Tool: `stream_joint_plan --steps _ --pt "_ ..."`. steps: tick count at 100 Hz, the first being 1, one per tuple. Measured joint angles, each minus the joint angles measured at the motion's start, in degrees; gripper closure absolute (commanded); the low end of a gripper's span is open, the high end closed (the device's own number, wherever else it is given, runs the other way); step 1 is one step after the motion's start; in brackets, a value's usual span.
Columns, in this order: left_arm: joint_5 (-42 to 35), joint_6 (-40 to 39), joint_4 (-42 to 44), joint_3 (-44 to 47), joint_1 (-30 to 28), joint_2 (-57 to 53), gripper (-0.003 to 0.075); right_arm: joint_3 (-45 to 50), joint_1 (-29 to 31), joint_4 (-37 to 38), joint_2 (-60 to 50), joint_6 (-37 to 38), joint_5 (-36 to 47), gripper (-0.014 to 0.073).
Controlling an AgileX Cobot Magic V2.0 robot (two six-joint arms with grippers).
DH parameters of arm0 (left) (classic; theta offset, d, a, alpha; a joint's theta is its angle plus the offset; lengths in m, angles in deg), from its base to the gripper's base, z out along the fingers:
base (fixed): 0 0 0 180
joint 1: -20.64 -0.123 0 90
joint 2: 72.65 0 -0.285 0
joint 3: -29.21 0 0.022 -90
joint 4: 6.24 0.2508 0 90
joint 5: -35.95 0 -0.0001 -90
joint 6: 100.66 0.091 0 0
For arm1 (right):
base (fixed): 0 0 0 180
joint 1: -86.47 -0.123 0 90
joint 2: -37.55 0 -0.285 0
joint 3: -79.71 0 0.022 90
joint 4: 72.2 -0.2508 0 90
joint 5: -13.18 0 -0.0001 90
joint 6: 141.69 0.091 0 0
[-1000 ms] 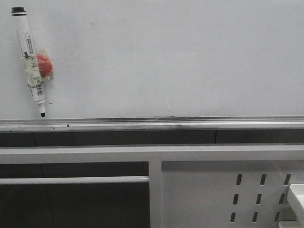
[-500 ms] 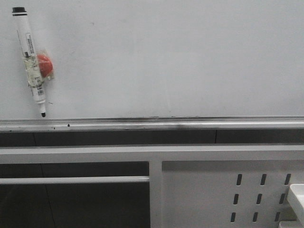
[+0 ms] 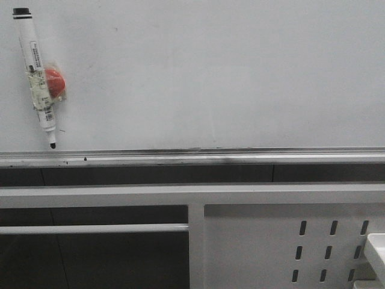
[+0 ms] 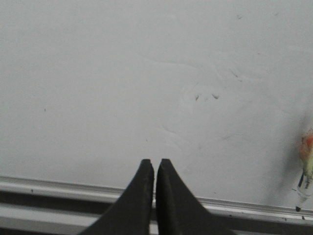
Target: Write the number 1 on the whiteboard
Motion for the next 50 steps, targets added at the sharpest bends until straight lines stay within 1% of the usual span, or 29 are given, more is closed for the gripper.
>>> stream_joint_plan --steps 12,23,29,35,42,50 --pt "3.8 0.0 -3.4 -2.4 0.0 2.7 0.0740 -6.9 0.0 -1.1 2.1 0.1 -6.4 0.0663" --pt "3.4 0.0 -4.7 -6.7 0.0 7.5 0.0740 -13.1 0.0 -1.3 6.0 0.1 -11.9 0.0663" --pt "0.7 0.0 -5.1 -9.0 0.0 10.2 0.0740 -15.3 0.0 -1.4 7.9 0.2 -14.5 0.0663" --pt "-3.8 0.0 -5.4 -10.3 0.0 12.3 0.0740 -16.1 0.0 -1.4 8.8 0.2 -14.8 0.0663" --pt "-9.2 0.0 -5.5 -10.7 0.0 14.0 0.0740 -16.1 0.0 -1.4 9.0 0.2 -13.7 0.0663" --pt "-13.8 0.0 -5.7 -10.9 0.0 15.0 0.0740 -16.1 0.0 -1.4 9.0 0.2 -11.4 0.0663"
